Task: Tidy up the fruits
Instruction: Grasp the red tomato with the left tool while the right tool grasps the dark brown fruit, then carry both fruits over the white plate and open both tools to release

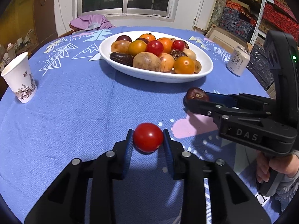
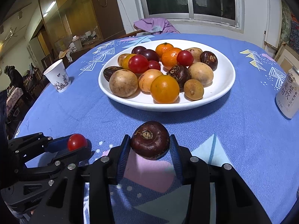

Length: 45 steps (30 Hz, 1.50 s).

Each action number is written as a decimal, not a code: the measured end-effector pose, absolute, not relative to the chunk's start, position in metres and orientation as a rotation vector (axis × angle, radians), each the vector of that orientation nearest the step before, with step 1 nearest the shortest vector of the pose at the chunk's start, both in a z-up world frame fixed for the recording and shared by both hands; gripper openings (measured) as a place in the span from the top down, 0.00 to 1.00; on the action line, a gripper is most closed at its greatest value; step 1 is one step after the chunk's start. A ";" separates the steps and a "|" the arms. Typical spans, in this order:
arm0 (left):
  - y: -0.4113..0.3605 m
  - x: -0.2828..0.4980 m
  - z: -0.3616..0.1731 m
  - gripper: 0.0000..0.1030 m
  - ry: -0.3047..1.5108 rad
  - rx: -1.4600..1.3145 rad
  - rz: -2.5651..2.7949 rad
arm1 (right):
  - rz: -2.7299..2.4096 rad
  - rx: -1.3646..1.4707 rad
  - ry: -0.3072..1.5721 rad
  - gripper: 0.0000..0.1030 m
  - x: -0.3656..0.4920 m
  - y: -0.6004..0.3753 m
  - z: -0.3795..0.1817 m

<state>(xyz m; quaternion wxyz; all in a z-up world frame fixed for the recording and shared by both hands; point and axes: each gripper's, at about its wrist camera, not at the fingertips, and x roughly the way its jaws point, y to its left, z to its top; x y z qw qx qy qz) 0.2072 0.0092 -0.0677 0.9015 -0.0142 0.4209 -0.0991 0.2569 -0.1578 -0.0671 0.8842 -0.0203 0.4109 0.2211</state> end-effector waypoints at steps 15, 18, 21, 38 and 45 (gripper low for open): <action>0.000 0.183 -0.040 0.70 0.723 0.075 -0.114 | 0.454 0.017 0.762 0.58 0.212 -0.187 -0.039; 0.002 0.177 -0.030 0.70 0.683 0.080 -0.100 | 0.455 0.049 0.736 0.58 0.203 -0.197 -0.032; 0.003 0.174 -0.022 0.70 0.657 0.079 -0.089 | 0.460 0.079 0.697 0.58 0.190 -0.209 -0.021; 0.000 0.283 0.013 0.70 0.657 0.010 -0.081 | 0.416 0.108 0.668 0.58 0.289 -0.205 0.019; 0.003 0.337 -0.016 0.69 0.737 -0.077 -0.091 | 0.390 0.121 0.735 0.58 0.332 -0.189 -0.015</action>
